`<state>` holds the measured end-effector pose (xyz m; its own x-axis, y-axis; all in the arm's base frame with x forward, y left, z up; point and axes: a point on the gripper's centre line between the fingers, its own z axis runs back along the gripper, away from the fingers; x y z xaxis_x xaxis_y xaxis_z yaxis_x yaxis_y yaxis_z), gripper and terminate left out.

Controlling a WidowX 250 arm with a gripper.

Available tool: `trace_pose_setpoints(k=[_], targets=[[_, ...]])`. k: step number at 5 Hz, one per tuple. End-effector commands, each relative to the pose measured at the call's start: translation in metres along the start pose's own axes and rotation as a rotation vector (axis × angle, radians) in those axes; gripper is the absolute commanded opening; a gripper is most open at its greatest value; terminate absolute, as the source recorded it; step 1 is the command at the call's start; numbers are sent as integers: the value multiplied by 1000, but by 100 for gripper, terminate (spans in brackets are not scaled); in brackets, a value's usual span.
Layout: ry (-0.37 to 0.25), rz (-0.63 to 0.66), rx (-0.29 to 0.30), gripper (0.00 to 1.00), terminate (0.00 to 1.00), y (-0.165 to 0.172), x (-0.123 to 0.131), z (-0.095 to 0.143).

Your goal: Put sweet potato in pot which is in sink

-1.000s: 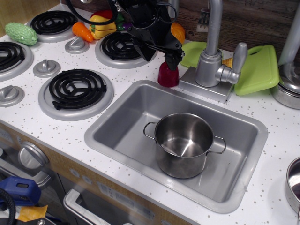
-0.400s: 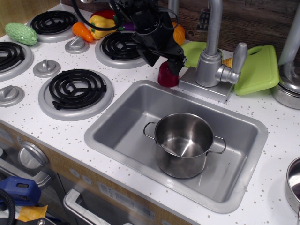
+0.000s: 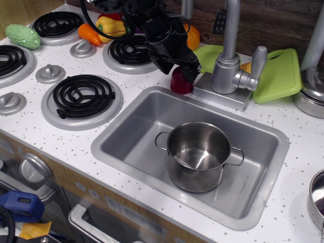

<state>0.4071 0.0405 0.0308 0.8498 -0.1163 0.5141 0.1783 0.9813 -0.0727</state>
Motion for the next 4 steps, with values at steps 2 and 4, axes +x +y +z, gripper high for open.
trace_pose_setpoints(k=[2, 4], targets=[[-111, -3, -13, 100, 0, 16, 9, -10], [-137, 12, -10, 0, 0, 18, 2, -22]])
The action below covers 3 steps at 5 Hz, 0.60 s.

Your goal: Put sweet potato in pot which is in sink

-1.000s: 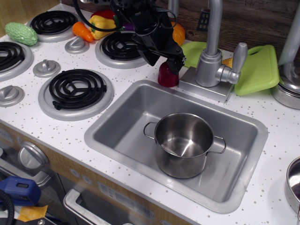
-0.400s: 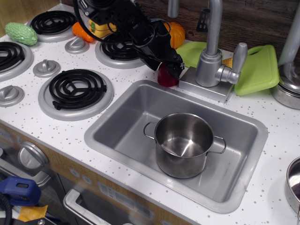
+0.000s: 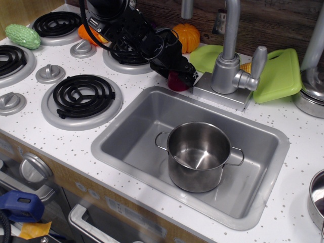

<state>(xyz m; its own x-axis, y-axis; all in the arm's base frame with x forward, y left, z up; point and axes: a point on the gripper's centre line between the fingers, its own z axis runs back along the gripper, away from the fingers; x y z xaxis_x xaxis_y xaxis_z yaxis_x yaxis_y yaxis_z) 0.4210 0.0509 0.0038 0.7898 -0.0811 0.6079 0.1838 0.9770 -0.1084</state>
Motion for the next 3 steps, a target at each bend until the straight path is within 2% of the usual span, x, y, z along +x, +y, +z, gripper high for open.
trace_pose_setpoints(k=[1, 2, 3], targets=[[8, -20, 57, 0, 0, -3, 13, 18], [65, -13, 93, 0, 0, -17, 23, 42], [69, 21, 148, 0, 0, -37, 9, 58]])
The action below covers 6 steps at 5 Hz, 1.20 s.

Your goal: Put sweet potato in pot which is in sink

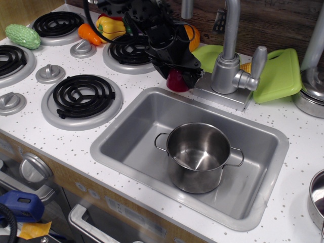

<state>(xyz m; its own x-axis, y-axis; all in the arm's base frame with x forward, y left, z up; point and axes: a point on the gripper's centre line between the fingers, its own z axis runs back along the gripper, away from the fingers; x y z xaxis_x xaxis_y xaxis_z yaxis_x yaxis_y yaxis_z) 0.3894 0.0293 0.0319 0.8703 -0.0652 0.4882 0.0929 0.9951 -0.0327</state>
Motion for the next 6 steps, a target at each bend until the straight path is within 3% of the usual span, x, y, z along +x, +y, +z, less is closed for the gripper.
trace_pose_setpoints(k=[1, 4, 5, 6], targets=[[-73, 62, 65, 0, 0, -26, -6, 29], [-28, 221, 19, 0, 0, -66, -39, 32], [-21, 275, -28, 100, 0, -76, -41, 34], [-21, 275, -28, 100, 0, -76, -41, 34]])
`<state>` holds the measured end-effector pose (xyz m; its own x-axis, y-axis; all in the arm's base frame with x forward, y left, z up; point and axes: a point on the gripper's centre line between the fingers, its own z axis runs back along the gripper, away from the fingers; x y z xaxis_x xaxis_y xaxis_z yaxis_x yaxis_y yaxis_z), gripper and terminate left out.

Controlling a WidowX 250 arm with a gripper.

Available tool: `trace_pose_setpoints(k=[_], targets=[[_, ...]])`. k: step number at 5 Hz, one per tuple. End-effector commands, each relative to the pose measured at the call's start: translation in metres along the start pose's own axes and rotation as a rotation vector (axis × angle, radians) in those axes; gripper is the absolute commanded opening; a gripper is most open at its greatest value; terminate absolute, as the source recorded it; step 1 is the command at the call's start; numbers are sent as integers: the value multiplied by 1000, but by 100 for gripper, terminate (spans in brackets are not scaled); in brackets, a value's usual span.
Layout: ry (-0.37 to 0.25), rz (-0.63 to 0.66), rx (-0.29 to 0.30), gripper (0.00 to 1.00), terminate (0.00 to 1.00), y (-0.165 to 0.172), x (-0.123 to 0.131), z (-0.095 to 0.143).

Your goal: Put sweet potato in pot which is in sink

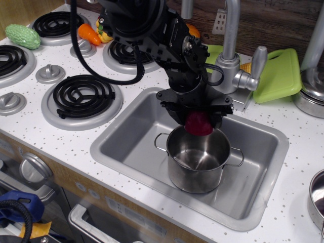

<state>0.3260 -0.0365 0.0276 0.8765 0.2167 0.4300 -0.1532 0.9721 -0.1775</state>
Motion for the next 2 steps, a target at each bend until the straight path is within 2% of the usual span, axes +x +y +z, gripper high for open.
trace_pose_setpoints(k=[1, 2], targets=[[-50, -13, -21, 100, 0, -8, 10, 13], [-50, -13, -21, 100, 100, -8, 10, 13]])
